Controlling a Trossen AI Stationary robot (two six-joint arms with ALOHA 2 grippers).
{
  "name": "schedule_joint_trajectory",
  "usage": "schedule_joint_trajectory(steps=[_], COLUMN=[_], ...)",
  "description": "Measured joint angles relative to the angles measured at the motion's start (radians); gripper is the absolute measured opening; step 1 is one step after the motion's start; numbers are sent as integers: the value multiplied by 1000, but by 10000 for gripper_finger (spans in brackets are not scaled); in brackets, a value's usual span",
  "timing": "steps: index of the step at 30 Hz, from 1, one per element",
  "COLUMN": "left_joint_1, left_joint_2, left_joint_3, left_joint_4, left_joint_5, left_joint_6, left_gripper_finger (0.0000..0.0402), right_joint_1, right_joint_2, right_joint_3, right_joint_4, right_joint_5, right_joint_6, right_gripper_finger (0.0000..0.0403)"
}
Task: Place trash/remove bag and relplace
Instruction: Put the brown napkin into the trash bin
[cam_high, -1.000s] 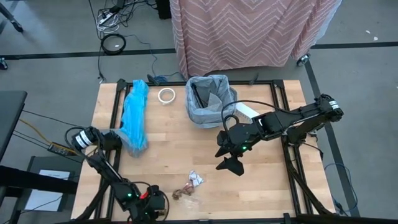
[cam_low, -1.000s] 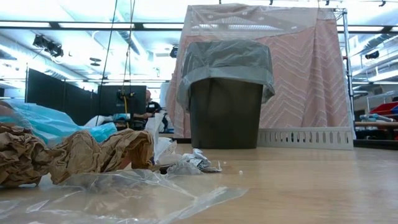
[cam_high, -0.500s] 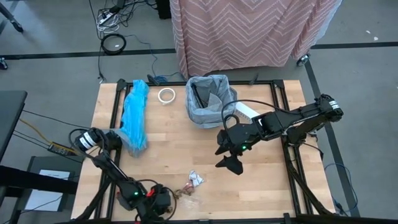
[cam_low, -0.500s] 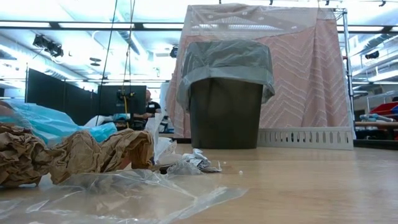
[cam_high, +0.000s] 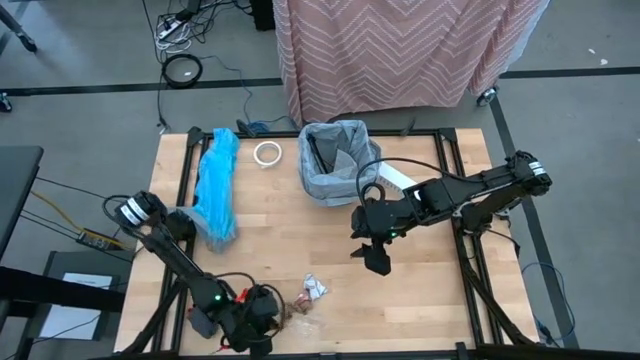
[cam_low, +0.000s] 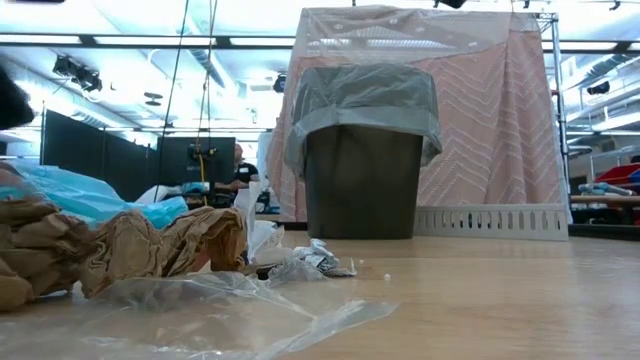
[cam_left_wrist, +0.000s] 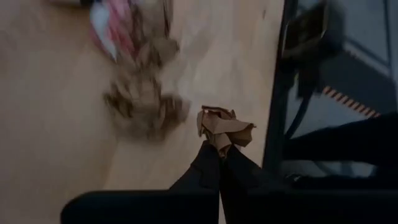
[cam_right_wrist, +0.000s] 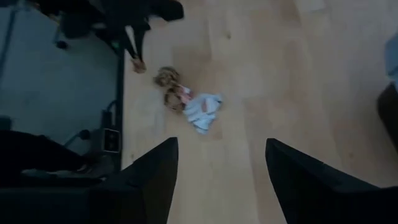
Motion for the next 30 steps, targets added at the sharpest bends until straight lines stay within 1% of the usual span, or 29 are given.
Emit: schedule_joint_trajectory(steps=[4,7,9,11,14,16,19,26,28,30], left_joint_1=[16,49,93,148,244,316,415,664,742,824], left_joint_2=[-81,-159,-211,-260,-332,-373,-411,-406,-403,-399], left_joint_3=[1,2,3,3,3,8,65,337,398,438], left_joint_4=[-16,-93,-151,-211,-224,-211,-218,-277,-309,-306], left_joint_5=[-49,-109,-152,-173,-175,-181,-188,-191,-185,-156], left_joint_6=[1,18,31,34,94,154,279,679,772,851], left_gripper_finger=[1,1,1,1,1,1,1,1,1,1], right_joint_1=[-16,-29,-34,-41,-52,-58,-60,-62,-62,-62], right_joint_2=[-1,-1,-1,-1,-1,-1,-1,-1,-1,-1], right_joint_3=[0,0,0,0,0,0,0,0,0,0], right_joint_4=[-35,-91,-140,-170,-186,-185,-185,-193,-193,-193], right_joint_5=[23,80,135,189,225,226,226,226,227,227], right_joint_6=[-8,6,28,34,33,27,16,-20,-23,-26], right_gripper_finger=[229,229,228,228,228,228,228,228,228,228])
